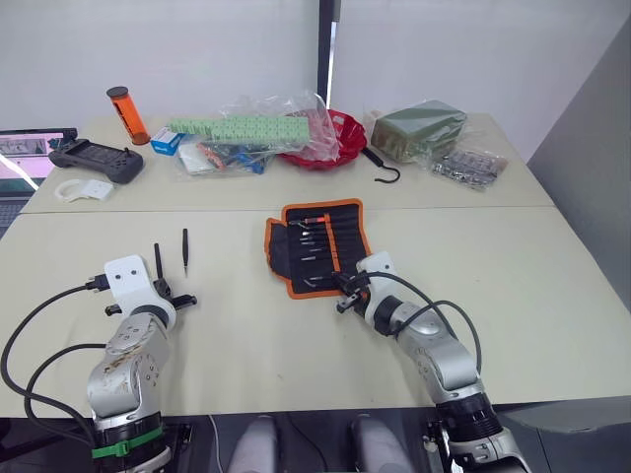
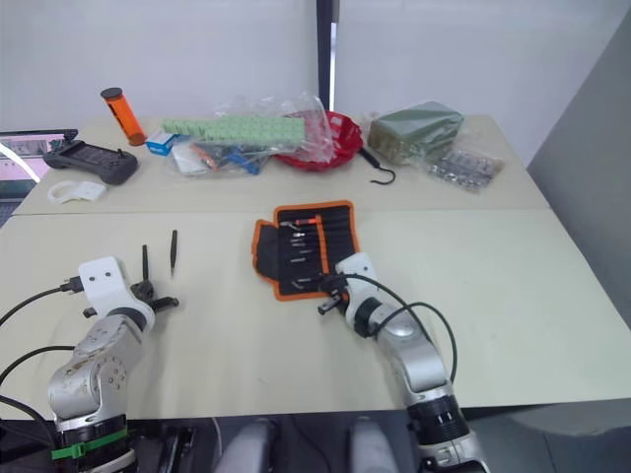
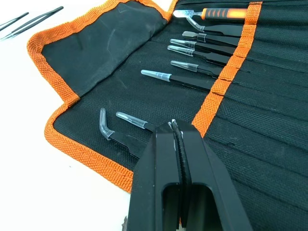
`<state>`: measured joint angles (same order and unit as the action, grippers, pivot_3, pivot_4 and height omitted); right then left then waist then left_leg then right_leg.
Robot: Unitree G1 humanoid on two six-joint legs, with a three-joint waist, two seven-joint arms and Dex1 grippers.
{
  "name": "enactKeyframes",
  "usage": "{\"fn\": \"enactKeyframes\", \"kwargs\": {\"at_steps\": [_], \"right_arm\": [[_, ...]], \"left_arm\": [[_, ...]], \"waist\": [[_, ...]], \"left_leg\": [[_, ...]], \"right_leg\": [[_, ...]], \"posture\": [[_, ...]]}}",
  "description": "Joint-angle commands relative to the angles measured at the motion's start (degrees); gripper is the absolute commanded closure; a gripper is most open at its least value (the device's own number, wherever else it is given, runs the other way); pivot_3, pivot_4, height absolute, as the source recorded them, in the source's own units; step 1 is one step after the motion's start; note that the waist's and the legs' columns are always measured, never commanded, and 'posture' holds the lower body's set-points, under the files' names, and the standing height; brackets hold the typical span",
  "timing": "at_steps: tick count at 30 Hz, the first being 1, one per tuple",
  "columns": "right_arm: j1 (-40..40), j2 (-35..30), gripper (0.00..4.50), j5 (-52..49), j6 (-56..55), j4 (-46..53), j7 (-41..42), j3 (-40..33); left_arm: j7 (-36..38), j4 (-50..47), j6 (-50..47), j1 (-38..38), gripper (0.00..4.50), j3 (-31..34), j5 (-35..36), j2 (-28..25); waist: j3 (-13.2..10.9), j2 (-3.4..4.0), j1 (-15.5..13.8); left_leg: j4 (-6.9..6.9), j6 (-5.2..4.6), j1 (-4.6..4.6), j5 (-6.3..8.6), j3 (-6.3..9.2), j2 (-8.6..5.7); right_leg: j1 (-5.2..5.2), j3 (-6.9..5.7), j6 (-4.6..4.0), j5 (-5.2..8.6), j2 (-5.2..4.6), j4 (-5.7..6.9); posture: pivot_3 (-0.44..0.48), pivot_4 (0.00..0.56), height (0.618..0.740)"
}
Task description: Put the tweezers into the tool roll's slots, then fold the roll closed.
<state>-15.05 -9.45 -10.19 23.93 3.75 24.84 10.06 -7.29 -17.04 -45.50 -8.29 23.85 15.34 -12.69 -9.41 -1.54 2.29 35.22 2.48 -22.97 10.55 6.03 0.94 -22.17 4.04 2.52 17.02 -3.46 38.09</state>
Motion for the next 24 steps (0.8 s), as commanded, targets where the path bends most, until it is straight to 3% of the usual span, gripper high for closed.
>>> {"fn": "enactKeyframes", "kwargs": {"at_steps": [1,8,13,17,24], "right_arm": [[-0.48,-0.09,4.5,-0.31,-0.14,0.99,0.08,-0.81],[-1.13,-0.25,4.5,-0.83,0.57,2.66,-0.43,-1.82],[-0.95,0.19,4.5,-1.21,2.45,5.24,-1.34,-2.59],[-0.83,0.78,4.5,-1.1,2.84,5.52,-2.17,-2.85],[1.36,2.92,4.5,-0.45,2.86,5.07,-4.47,-2.33]], "left_arm": [[0.85,-1.07,2.59,-0.23,4.48,1.93,-1.06,-2.66],[8.05,-1.06,6.72,-1.6,4.48,0.58,-1.06,-10.62],[21.05,0.1,12.67,-3.28,4.48,-4.63,-0.26,-17.97],[27.71,2.06,15.13,-6.65,4.48,-6.08,2.01,-20.5],[54.4,13.04,24.85,-16.81,4.48,-15.84,4.29,-29.69]], "waist": [[0.0,0.0,0.07],[-0.01,0.0,-0.17],[-0.02,0.02,-0.17],[-0.02,0.02,0.03],[-0.06,0.05,0.15]], "left_leg": [[0.0,0.0,-0.01,0.0,0.0,0.0],[-0.01,0.01,-0.09,0.0,0.01,-0.01],[-0.01,0.01,-0.13,-0.01,0.01,-0.01],[-0.02,0.01,-0.13,-0.01,0.01,0.0],[-0.07,0.01,-0.18,-0.01,-0.01,-0.02]], "right_leg": [[-0.01,0.0,0.0,0.0,0.0,0.0],[-0.05,-0.01,0.0,0.0,-0.01,-0.03],[-0.09,-0.03,0.0,0.0,-0.01,-0.04],[-0.09,-0.02,0.0,0.0,-0.01,-0.05],[-0.13,-0.03,0.0,0.01,-0.01,-0.07]], "posture": [[0.0,0.15,0.74],[0.0,0.15,0.74],[0.0,0.15,0.74],[0.0,0.15,0.74],[0.0,0.15,0.74]]}}
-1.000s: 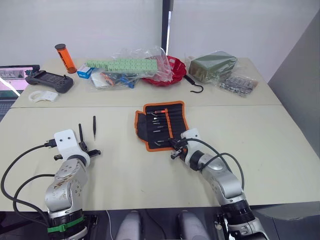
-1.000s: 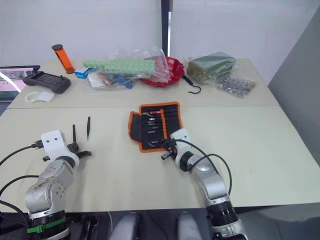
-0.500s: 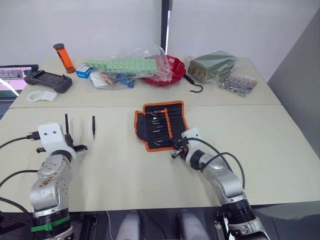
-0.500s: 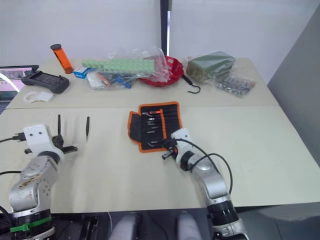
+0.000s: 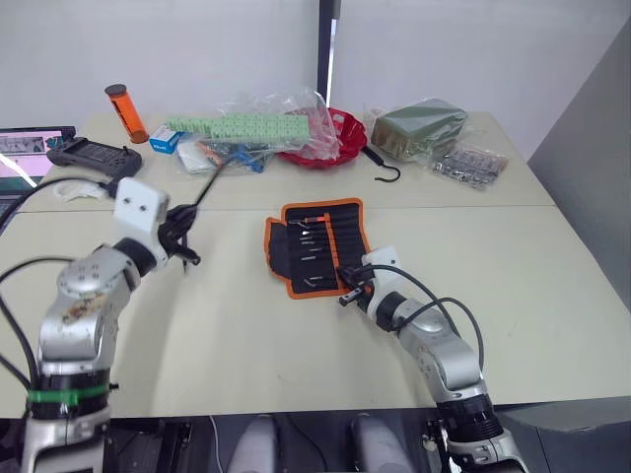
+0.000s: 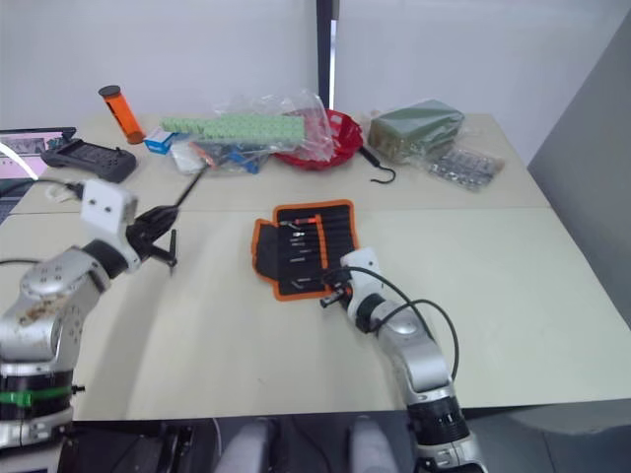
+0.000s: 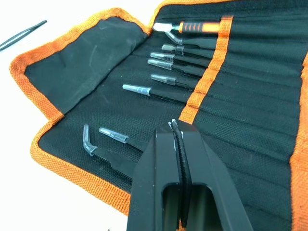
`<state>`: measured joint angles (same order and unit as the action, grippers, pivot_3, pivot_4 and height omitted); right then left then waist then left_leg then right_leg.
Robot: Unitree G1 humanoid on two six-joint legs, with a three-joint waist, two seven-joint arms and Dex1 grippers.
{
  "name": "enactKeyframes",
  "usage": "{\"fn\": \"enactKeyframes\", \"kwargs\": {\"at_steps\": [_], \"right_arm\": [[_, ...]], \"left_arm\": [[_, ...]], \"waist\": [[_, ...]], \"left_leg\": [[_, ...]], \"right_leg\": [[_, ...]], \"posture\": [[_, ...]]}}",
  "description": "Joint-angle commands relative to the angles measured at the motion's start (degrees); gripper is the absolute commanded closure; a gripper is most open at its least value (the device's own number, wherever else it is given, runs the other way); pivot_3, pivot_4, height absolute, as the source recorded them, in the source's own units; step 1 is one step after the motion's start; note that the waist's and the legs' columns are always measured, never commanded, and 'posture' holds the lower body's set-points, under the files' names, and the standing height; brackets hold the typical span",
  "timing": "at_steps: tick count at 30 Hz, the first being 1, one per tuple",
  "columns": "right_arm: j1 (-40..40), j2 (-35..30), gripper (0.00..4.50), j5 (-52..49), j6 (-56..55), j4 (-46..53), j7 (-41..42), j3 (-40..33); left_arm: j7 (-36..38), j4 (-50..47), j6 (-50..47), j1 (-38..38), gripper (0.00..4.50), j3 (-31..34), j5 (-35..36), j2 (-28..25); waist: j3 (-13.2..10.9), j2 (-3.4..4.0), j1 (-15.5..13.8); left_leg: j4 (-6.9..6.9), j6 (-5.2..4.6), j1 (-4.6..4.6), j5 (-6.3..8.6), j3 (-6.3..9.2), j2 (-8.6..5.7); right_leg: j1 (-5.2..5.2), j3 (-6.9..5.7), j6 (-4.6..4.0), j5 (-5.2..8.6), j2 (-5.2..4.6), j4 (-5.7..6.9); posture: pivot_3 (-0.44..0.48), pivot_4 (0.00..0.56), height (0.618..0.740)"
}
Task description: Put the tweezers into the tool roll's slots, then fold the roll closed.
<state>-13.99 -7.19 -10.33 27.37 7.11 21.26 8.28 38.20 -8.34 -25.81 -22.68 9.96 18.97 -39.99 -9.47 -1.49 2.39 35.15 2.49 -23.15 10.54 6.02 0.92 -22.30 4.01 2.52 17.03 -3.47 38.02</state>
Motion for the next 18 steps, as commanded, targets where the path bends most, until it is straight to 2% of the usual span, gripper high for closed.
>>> {"fn": "enactKeyframes", "kwargs": {"at_steps": [1,4,7,13,18], "right_arm": [[0.34,0.85,4.5,-0.21,-0.81,1.44,-1.03,-0.45],[-0.1,1.1,4.5,0.47,-1.11,-0.53,-1.3,-0.06],[-0.78,1.56,4.5,0.92,-2.15,-2.4,-1.88,-0.17],[-0.77,2.54,4.5,1.38,-2.72,-3.77,-2.49,0.77],[0.32,2.82,4.5,1.78,-2.44,-3.8,-3.16,0.99]], "left_arm": [[11.69,6.89,6.96,-3.77,4.48,-3.31,-0.19,-3.46],[20.55,14.09,11.84,-9.88,4.48,-8.76,-2.4,-4.88],[26.93,20.3,15.99,-16.63,4.48,-13.89,-5.19,-4.09],[35.96,32.78,23.38,-29.73,4.48,-21.38,-10.97,-0.58],[40.38,44.47,29.58,-38.32,4.48,-26.53,-16.96,3.68]], "waist": [[0.0,0.01,0.08],[-0.02,0.03,0.22],[-0.02,0.02,0.17],[-0.03,0.0,0.11],[-0.03,0.01,0.26]], "left_leg": [[-0.03,0.0,0.0,0.0,0.0,0.01],[-0.13,-0.01,0.02,-0.01,0.0,0.05],[-0.09,-0.01,0.0,-0.01,0.0,0.03],[-0.05,-0.02,-0.03,-0.01,0.01,0.02],[-0.06,-0.02,-0.02,-0.01,0.03,0.02]], "right_leg": [[-0.02,0.0,0.0,0.0,0.0,-0.02],[-0.08,-0.01,0.0,0.0,0.06,0.0],[-0.05,-0.02,0.0,0.01,0.06,0.0],[-0.04,-0.02,0.01,0.01,0.06,0.02],[-0.05,-0.03,0.03,0.02,0.08,0.05]], "posture": [[0.0,0.15,0.74],[0.0,0.15,0.74],[0.0,0.15,0.74],[0.0,0.15,0.74],[0.0,0.15,0.74]]}}
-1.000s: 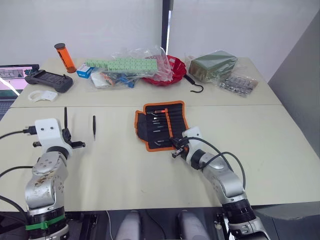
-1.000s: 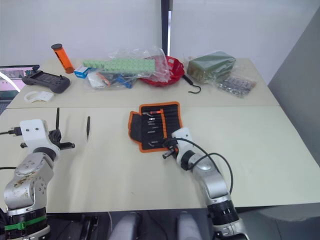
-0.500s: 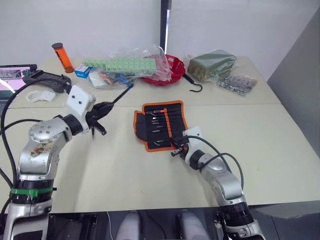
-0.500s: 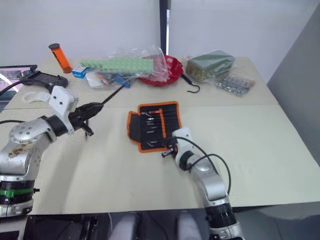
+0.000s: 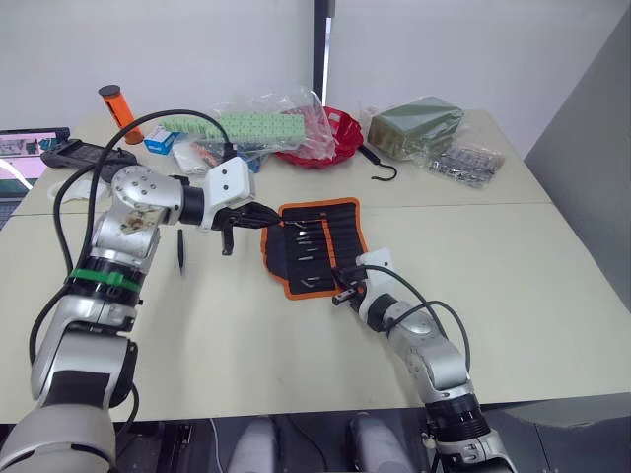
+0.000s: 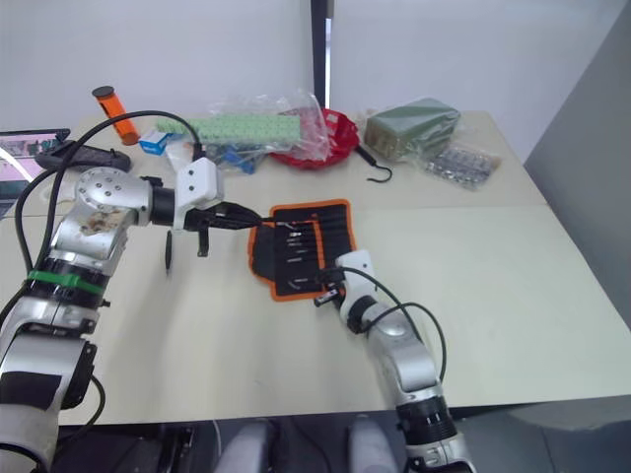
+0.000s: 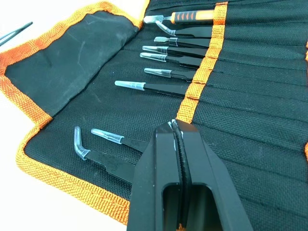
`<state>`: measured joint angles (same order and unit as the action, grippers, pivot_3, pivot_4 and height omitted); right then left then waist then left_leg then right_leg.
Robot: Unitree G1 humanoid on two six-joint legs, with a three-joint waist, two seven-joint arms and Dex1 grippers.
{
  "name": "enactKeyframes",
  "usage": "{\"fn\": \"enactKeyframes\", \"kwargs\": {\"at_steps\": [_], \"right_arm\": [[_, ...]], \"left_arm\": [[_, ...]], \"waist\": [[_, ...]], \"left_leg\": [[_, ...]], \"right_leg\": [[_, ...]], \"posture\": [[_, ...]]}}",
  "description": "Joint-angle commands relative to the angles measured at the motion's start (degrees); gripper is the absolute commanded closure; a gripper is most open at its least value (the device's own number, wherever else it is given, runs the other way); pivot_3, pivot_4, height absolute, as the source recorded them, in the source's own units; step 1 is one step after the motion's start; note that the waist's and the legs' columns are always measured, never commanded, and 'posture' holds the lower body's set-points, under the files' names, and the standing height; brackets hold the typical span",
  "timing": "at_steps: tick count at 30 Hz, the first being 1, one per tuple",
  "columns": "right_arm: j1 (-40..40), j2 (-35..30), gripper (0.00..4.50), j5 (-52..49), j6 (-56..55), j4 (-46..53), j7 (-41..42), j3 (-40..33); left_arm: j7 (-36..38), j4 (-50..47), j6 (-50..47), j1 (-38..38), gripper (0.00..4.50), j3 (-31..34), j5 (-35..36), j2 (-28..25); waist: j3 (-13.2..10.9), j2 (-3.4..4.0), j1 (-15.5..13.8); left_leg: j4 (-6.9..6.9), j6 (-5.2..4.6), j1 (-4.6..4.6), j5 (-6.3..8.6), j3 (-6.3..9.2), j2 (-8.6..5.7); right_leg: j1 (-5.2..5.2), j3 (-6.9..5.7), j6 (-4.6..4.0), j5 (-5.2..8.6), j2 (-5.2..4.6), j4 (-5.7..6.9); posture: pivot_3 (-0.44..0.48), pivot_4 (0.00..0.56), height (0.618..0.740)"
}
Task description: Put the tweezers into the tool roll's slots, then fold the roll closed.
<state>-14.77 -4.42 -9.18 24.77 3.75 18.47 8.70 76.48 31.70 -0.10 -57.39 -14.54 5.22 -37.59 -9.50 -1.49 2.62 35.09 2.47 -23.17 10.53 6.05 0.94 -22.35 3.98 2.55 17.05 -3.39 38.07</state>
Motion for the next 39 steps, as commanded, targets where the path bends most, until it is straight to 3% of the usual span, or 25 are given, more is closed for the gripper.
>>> {"fn": "enactKeyframes", "kwargs": {"at_steps": [1,11,39], "right_arm": [[1.32,0.07,4.5,0.74,0.07,-0.37,-0.43,0.67],[4.3,-0.53,4.5,0.83,1.6,2.88,-1.49,0.9],[4.6,-2.28,4.5,0.16,3.39,3.95,-0.8,0.77]], "left_arm": [[2.5,6.02,5.07,-4.48,4.48,-2.51,-4.03,1.91],[3.48,15.6,8.74,-7.88,4.48,-7.09,-11.83,7.77],[1.25,13.31,7.45,-2.6,4.48,-4.96,-12.64,5.63]], "waist": [[0.0,0.0,0.03],[0.0,-0.01,0.17],[0.0,0.0,-0.04]], "left_leg": [[0.0,0.0,0.0,0.0,0.0,-0.01],[0.02,-0.01,-0.04,0.0,0.03,-0.01],[0.15,-0.01,-0.03,0.0,0.08,-0.03]], "right_leg": [[0.0,0.0,0.01,0.0,0.0,-0.01],[0.0,0.01,0.03,0.01,0.0,0.02],[0.04,0.0,0.03,0.02,0.0,0.11]], "posture": [[0.0,0.15,0.74],[0.0,0.15,0.74],[0.0,0.15,0.74]]}}
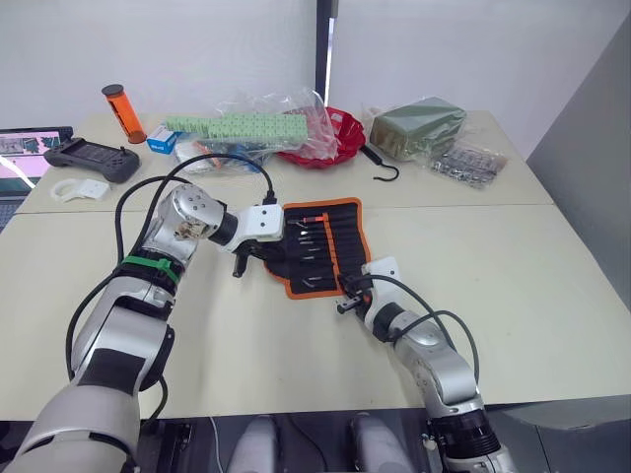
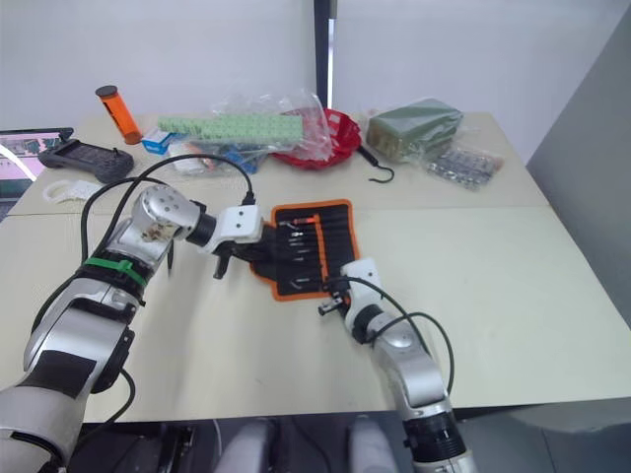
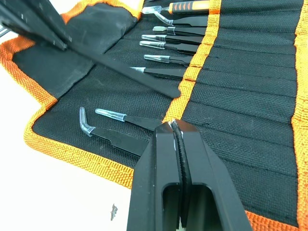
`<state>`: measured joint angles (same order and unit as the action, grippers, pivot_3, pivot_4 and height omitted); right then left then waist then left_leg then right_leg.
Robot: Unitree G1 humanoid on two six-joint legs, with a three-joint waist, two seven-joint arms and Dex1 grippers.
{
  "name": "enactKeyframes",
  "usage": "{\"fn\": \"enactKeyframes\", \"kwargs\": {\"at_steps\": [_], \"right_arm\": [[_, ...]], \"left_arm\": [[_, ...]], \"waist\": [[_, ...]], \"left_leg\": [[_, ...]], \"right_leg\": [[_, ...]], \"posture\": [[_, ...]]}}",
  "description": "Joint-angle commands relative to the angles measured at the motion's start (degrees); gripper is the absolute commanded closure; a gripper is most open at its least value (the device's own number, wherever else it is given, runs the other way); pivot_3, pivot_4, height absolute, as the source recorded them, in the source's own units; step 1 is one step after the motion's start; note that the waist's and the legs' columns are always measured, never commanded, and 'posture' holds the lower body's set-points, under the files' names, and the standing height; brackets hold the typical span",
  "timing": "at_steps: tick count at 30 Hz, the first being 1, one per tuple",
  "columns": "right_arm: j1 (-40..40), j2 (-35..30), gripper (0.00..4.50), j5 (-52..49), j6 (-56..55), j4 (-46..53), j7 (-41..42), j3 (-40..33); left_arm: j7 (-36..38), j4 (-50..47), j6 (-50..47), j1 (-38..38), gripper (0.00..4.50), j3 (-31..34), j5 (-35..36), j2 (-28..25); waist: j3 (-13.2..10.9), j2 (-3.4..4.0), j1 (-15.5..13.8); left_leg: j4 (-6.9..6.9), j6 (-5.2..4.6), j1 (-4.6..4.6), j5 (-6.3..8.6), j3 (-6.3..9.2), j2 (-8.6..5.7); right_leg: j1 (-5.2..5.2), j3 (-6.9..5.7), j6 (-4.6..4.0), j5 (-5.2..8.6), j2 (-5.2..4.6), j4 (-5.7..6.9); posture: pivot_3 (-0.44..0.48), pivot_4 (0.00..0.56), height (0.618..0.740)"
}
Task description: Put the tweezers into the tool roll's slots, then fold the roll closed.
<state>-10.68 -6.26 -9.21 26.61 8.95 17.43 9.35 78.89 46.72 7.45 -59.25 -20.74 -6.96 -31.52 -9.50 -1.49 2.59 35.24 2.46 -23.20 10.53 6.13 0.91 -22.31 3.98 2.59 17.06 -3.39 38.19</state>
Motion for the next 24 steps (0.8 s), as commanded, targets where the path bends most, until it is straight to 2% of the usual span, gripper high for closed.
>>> {"fn": "enactKeyframes", "kwargs": {"at_steps": [1,24], "right_arm": [[0.49,-0.45,4.5,0.18,1.57,-1.28,0.31,0.16],[0.09,-0.3,4.5,0.34,1.4,-1.7,1.1,0.51]], "left_arm": [[-1.51,-1.52,-0.21,-0.86,4.48,1.33,-0.53,-0.51],[-1.35,-4.32,-2.04,0.56,4.48,0.78,-1.41,-0.74]], "waist": [[0.0,0.0,0.0],[0.0,0.0,0.04]], "left_leg": [[0.01,0.0,0.0,0.0,0.0,0.0],[0.04,0.0,0.02,0.0,0.01,0.0]], "right_leg": [[0.01,0.0,0.0,0.0,0.0,0.0],[0.01,0.0,0.0,0.0,0.0,0.09]], "posture": [[0.0,0.15,0.74],[0.0,0.15,0.74]]}}
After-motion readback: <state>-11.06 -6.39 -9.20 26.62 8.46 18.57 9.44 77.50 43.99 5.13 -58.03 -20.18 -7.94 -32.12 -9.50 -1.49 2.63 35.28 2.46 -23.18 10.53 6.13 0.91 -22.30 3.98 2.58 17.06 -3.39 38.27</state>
